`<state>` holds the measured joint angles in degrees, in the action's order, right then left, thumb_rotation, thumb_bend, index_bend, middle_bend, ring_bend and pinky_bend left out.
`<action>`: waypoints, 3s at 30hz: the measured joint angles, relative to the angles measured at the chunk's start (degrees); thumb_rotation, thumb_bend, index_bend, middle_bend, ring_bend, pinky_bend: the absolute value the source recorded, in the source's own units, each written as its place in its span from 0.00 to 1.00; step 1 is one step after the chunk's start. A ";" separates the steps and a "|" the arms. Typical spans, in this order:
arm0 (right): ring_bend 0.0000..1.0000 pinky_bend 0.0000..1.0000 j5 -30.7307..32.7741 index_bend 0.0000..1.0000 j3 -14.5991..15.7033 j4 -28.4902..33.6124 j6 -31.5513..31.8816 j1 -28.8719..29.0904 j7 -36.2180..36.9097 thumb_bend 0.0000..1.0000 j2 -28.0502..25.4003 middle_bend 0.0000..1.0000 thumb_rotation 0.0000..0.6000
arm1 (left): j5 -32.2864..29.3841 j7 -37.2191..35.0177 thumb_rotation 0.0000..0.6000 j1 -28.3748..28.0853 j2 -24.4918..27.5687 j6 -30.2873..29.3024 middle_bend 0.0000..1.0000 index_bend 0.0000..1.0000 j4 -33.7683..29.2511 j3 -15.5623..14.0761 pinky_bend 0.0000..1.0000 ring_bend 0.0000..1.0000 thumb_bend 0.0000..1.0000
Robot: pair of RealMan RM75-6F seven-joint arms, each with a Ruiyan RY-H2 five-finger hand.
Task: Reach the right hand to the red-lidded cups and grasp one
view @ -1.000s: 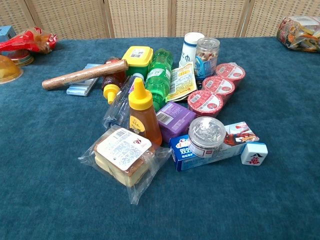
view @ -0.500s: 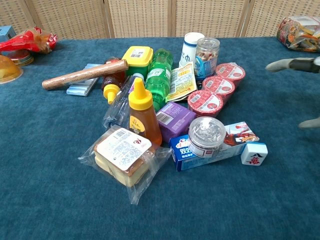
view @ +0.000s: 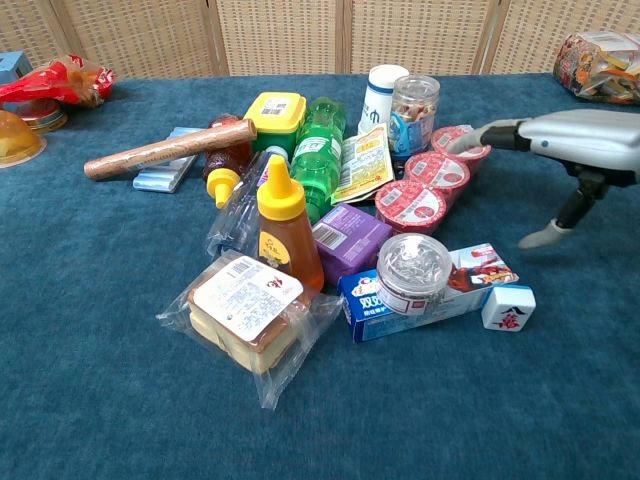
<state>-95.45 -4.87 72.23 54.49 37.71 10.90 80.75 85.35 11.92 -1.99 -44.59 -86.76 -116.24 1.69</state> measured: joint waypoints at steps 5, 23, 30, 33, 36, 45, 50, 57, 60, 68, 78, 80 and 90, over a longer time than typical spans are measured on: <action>0.00 0.00 0.16 0.09 -0.15 -0.85 -1.11 2.28 0.44 0.00 0.94 0.08 1.00 | -1.51 0.36 1.00 -0.39 -0.40 0.69 0.00 0.10 0.62 0.30 0.00 0.00 0.01; 0.00 0.00 0.73 0.09 1.11 -4.37 -4.60 8.60 -1.08 0.00 5.35 0.09 1.00 | -2.58 0.50 1.00 -0.76 -0.72 1.03 0.00 0.10 1.10 0.45 0.00 0.00 0.01; 0.00 0.00 1.85 0.09 1.87 -5.93 -5.17 9.12 -1.29 0.00 6.26 0.09 1.00 | -2.46 0.42 1.00 -0.74 -0.61 0.92 0.00 0.10 0.98 0.37 0.00 0.00 0.01; 0.00 0.00 2.47 0.10 1.96 -6.56 -5.10 9.25 -0.73 0.00 6.43 0.11 1.00 | -2.47 0.54 1.00 -0.72 -0.60 0.89 0.00 0.10 0.98 0.33 0.00 0.00 0.01; 0.00 0.05 2.48 0.13 2.33 -6.90 -4.63 9.24 -0.45 0.00 6.36 0.19 1.00 | -2.55 0.60 1.00 -0.77 -0.66 1.00 0.00 0.10 0.98 0.31 0.00 0.00 0.01; 0.30 0.45 0.89 0.47 4.41 -6.81 -1.88 8.67 2.48 0.00 5.65 0.55 1.00 | -2.10 0.92 1.00 -0.75 -0.77 0.83 0.00 0.10 0.69 0.15 0.00 0.00 0.01; 0.35 0.51 0.96 0.50 4.62 -5.89 -0.61 8.25 3.36 0.00 4.75 0.58 1.00 | -1.89 0.95 1.00 -0.65 -0.72 0.51 0.00 0.10 0.52 0.13 0.00 0.00 0.01; 0.35 0.51 2.16 0.50 4.15 -2.02 1.64 6.87 2.27 0.00 0.89 0.59 1.00 | -1.62 0.82 1.00 -0.77 -0.74 0.88 0.00 0.10 0.47 -0.06 0.00 0.00 0.01; 0.35 0.51 2.81 0.50 3.67 0.60 2.48 6.36 1.05 0.00 -1.23 0.59 1.00 | -1.54 0.72 1.00 -0.83 -0.76 1.01 0.00 0.10 0.44 -0.11 0.00 0.00 0.01; 0.35 0.51 5.23 0.50 1.72 8.15 3.81 5.36 -3.03 0.00 -6.41 0.59 1.00 | -0.83 0.36 1.00 -0.85 -0.72 1.03 0.00 0.10 0.17 -0.33 0.00 0.00 0.01; 0.35 0.51 7.96 0.50 -1.35 17.35 3.64 5.67 -9.11 0.00 -11.02 0.59 1.00 | -0.58 -0.75 1.00 -0.78 -0.22 0.90 0.00 0.10 0.20 -0.35 0.00 0.00 0.01; 0.35 0.51 8.43 0.50 -1.97 18.84 3.48 5.90 -10.28 0.00 -11.63 0.59 1.00 | -0.44 -0.98 1.00 -0.77 -0.11 0.93 0.00 0.10 0.23 -0.40 0.00 0.00 0.01; 0.35 0.51 10.91 0.50 -4.85 25.15 3.03 6.88 -15.52 0.00 -14.58 0.59 1.00 | 0.06 -1.56 1.00 -0.72 0.18 0.93 0.00 0.10 0.17 -0.58 0.00 0.00 0.01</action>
